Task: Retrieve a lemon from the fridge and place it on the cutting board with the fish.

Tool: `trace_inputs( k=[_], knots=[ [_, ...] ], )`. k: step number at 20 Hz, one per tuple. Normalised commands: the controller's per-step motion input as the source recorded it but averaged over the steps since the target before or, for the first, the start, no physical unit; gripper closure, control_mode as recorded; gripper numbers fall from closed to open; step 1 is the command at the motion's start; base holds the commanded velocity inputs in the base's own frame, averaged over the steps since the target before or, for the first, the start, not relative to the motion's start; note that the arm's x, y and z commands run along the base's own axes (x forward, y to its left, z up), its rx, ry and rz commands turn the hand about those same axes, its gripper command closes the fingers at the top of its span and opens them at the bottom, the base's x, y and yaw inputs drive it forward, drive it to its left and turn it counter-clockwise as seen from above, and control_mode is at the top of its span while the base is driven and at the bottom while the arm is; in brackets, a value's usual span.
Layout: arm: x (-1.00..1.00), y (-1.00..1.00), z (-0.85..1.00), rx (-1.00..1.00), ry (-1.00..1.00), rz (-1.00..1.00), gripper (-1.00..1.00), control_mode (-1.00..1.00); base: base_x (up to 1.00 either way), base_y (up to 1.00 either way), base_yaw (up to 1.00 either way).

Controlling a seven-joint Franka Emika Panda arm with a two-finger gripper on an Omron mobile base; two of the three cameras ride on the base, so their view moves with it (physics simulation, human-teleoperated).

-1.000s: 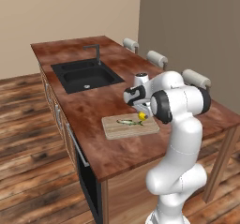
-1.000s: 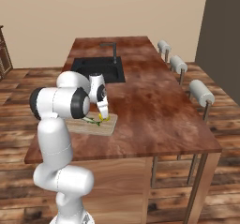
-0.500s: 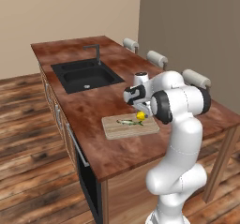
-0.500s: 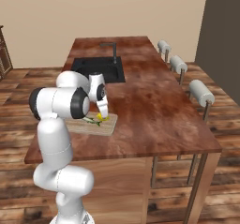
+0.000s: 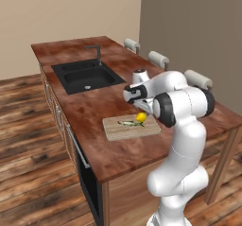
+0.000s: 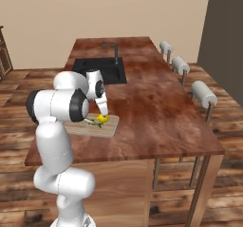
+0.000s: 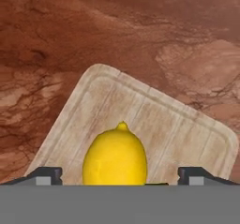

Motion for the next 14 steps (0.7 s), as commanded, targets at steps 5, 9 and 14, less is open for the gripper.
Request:
trace_inputs(
  k=[5, 9, 14],
  knots=[
    [-0.24, 0.08, 0.87, -0.01, 0.00, 0.00, -1.00, -1.00, 0.00, 0.00, 0.00],
    [-0.47, 0.01, 0.68, 0.05, 0.09, 0.06, -1.00, -1.00, 0.00, 0.00, 0.00],
    [-0.92, -0.04, 0.50, 0.02, 0.07, 0.23, -1.00, -1.00, 0.00, 0.00, 0.00]
  ],
)
